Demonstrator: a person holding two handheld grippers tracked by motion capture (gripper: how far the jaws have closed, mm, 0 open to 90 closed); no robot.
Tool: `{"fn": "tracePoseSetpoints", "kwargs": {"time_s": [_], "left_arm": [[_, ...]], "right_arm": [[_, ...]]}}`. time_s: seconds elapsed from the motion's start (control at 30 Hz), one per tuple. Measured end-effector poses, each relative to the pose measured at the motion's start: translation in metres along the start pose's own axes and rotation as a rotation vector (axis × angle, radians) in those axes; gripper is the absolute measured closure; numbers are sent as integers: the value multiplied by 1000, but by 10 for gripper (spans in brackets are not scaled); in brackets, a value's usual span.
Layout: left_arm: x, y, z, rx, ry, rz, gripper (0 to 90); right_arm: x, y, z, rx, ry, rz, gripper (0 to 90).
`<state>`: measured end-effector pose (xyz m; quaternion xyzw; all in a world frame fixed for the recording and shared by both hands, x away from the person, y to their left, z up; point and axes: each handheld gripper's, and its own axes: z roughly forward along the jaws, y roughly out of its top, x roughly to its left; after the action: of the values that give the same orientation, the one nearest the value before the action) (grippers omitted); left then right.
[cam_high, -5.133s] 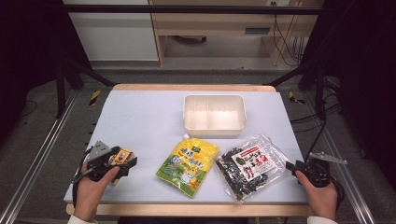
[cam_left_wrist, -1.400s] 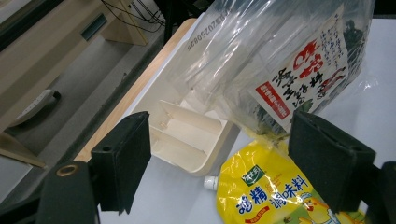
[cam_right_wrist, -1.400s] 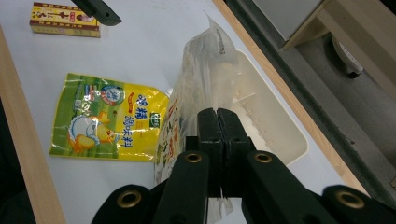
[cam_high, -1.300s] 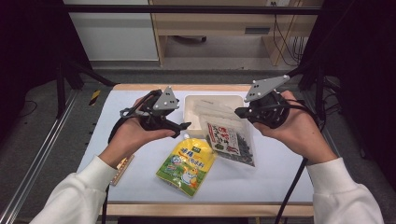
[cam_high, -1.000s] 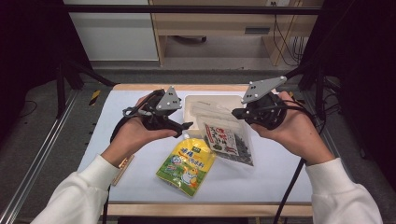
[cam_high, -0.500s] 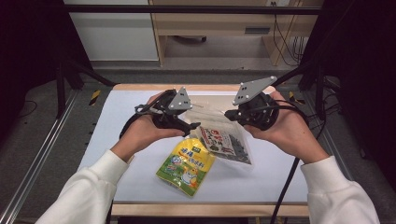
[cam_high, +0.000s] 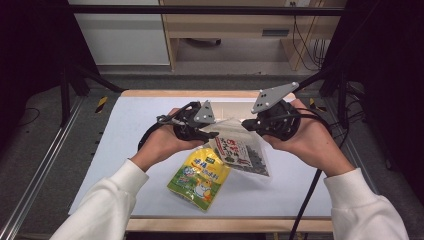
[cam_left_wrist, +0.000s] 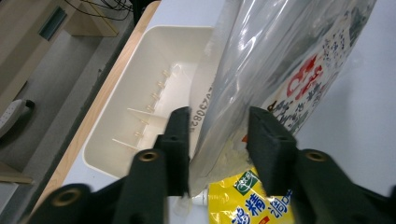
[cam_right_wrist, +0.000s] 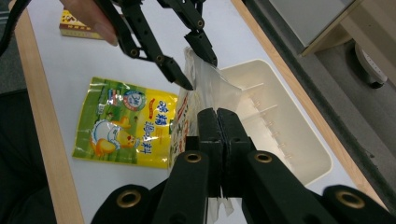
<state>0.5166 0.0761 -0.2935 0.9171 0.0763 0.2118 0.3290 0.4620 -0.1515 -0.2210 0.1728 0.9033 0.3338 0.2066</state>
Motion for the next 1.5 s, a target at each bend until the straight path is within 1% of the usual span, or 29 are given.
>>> {"fn": "tracePoseSetpoints", "kwargs": {"time_s": [0.1,0.17,0.23,0.3,0.33,0.37,0.43,0.5,0.53,0.57,0.6,0.73,0.77,0.8,0.83,0.87,0.93,1.0,1.07,1.13,1.17,1.2,1.23,1.27,1.37,1.4,1.43,1.47,1.5], "left_arm": [[1,-1,-1,-5,-12,4,700],[1,-1,-3,-12,-23,19,724],[-1,-1,-3,-15,-25,18,733],[-1,0,-3,-17,-29,21,737],[-2,0,-3,-20,-32,22,737],[-2,0,-4,-17,-37,32,737],[-3,1,-4,-26,-42,30,736],[-3,1,-5,-21,-42,35,736],[-4,1,-5,-29,-50,28,735],[-4,1,-5,-29,-50,28,733],[-5,1,-5,-26,-45,26,731],[-4,-1,-5,-44,-44,12,704],[-4,-1,-5,-61,-34,-4,679],[-4,-1,-5,-73,-19,-22,617],[-3,0,-5,-107,-7,-60,464],[-2,0,-6,-129,-3,-79,425],[-2,1,-9,-154,11,-105,336],[-3,1,-13,-165,12,-120,281],[-3,1,-17,-160,26,-144,226],[-3,0,-22,-176,30,-173,199],[-3,-1,-24,-178,31,-181,184],[-3,-1,-24,-178,31,-181,173],[-4,-5,-29,-177,47,-202,166],[-4,-7,-31,-172,54,-205,162],[-6,-21,-37,-168,68,-231,158],[-7,-26,-38,-157,70,-238,157],[-7,-26,-38,-157,70,-238,153],[-10,-38,-40,-136,87,-251,149],[-10,-38,-40,-136,87,-251,148]], "right_arm": [[0,-1,-1,4,4,10,884],[-1,-1,-1,15,7,10,848],[0,-1,2,24,13,11,798],[1,1,7,53,11,-4,764],[1,2,10,60,13,-9,749],[2,3,13,71,15,-16,742],[2,5,19,94,19,-22,734],[2,5,25,109,20,-25,742],[3,5,29,116,24,-23,773],[3,5,32,125,29,-29,794],[4,5,34,128,31,-24,814],[3,4,34,112,44,-8,855],[3,3,34,106,48,-5,871],[2,3,33,107,49,1,874],[1,0,31,103,57,8,877],[0,-1,29,98,59,15,877],[-2,-5,26,87,57,23,878],[-5,-11,22,68,53,47,878],[-7,-17,16,52,49,72,880],[-9,-23,11,41,36,100,881],[-11,-27,7,33,34,117,882],[-11,-27,7,33,34,117,882],[-15,-33,0,14,32,149,883],[-16,-36,-4,2,28,163,883],[-19,-41,-17,-24,14,196,884],[-20,-42,-23,-39,9,209,884],[-22,-43,-28,-51,6,217,885],[-23,-43,-33,-60,-2,225,885],[-25,-43,-38,-70,-9,230,885]]}}
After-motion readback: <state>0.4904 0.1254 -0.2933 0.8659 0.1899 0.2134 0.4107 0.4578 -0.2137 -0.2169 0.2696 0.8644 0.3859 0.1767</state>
